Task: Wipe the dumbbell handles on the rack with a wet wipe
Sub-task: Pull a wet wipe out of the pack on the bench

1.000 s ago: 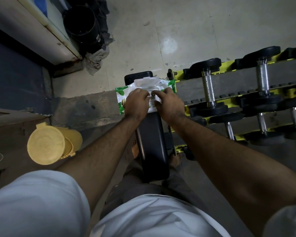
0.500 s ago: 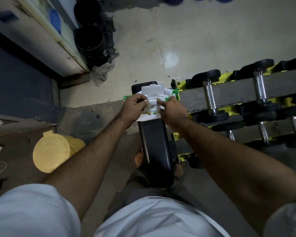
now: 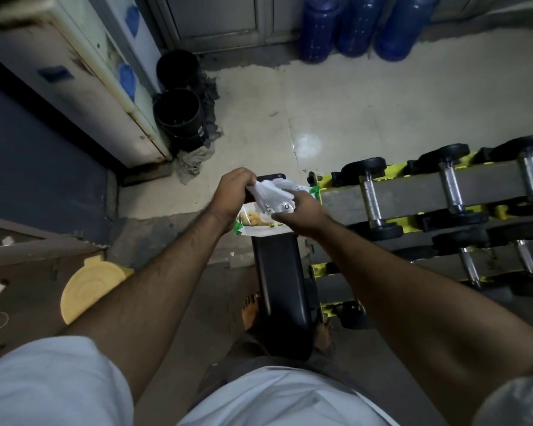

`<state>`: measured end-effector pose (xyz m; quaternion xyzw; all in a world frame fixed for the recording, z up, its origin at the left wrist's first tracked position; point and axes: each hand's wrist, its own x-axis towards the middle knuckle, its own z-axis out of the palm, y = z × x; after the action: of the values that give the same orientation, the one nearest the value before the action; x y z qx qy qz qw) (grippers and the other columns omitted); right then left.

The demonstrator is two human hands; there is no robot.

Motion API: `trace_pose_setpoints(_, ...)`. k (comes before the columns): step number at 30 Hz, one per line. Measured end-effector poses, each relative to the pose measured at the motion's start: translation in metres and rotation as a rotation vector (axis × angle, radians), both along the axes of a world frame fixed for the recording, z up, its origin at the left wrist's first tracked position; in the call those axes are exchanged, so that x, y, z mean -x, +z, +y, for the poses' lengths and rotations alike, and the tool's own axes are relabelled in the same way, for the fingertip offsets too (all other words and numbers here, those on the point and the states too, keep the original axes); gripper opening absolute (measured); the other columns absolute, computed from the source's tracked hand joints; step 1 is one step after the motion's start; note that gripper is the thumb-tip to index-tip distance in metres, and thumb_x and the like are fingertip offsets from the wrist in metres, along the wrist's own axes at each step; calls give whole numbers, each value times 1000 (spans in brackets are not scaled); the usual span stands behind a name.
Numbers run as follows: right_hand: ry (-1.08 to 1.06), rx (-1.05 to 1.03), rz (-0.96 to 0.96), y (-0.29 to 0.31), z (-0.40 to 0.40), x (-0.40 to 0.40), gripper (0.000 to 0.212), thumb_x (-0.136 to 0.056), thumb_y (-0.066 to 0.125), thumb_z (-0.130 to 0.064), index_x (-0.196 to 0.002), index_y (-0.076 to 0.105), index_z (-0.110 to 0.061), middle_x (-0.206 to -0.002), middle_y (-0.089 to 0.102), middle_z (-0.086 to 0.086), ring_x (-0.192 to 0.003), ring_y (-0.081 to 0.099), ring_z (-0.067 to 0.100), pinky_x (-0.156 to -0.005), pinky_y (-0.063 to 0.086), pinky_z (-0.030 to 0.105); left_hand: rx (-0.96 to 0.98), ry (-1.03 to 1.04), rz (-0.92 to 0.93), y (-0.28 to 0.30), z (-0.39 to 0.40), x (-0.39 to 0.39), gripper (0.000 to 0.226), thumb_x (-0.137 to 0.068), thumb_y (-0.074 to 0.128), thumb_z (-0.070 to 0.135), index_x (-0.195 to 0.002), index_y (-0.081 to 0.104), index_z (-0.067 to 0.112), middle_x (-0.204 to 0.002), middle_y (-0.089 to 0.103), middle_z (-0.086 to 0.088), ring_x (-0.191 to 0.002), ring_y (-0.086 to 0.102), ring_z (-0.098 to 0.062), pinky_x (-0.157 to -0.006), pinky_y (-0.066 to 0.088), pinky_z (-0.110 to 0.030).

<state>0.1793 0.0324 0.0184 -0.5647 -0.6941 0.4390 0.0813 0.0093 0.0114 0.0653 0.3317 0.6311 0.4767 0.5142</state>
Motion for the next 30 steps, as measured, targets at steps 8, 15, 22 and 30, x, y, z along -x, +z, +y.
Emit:
trace_pose_setpoints(8, -363, 442, 623, 32, -7, -13, 12, -98, 60, -13, -102, 68, -6, -98, 68, 18, -87, 65, 30, -74, 52, 36, 67, 79, 86, 4, -3, -11, 16, -82, 52, 15, -68, 54, 23, -75, 51, -3, -74, 49, -21, -66, 40, -33)
trace_pose_setpoints(15, -487, 442, 721, 32, -15, -43, 27, -104, 52, -24, -119, 64, -5, -118, 69, 17, -106, 67, 36, -77, 56, 39, 221, -29, -31, 5, -24, -48, 13, -87, 57, 5, -89, 65, 17, -76, 62, -4, -56, 52, -17, -50, 39, -23)
trace_pose_setpoints(22, -417, 434, 727, 39, -29, -83, 35, -94, 68, -15, -129, 60, -17, -119, 68, 13, -103, 69, 37, -58, 58, 32, 210, 98, -74, -2, -45, -86, 25, -87, 60, -3, -108, 57, 11, -95, 67, -12, -75, 66, -25, -61, 57, -34)
trace_pose_setpoints(30, -324, 119, 515, 48, -44, -99, 73, -88, 71, -2, -151, 40, -21, -136, 55, 8, -115, 61, 25, -94, 57, 45, 15, 109, 161, 13, -59, -105, 22, -89, 64, -2, -94, 57, 18, -78, 60, -14, -68, 60, -25, -61, 51, -34)
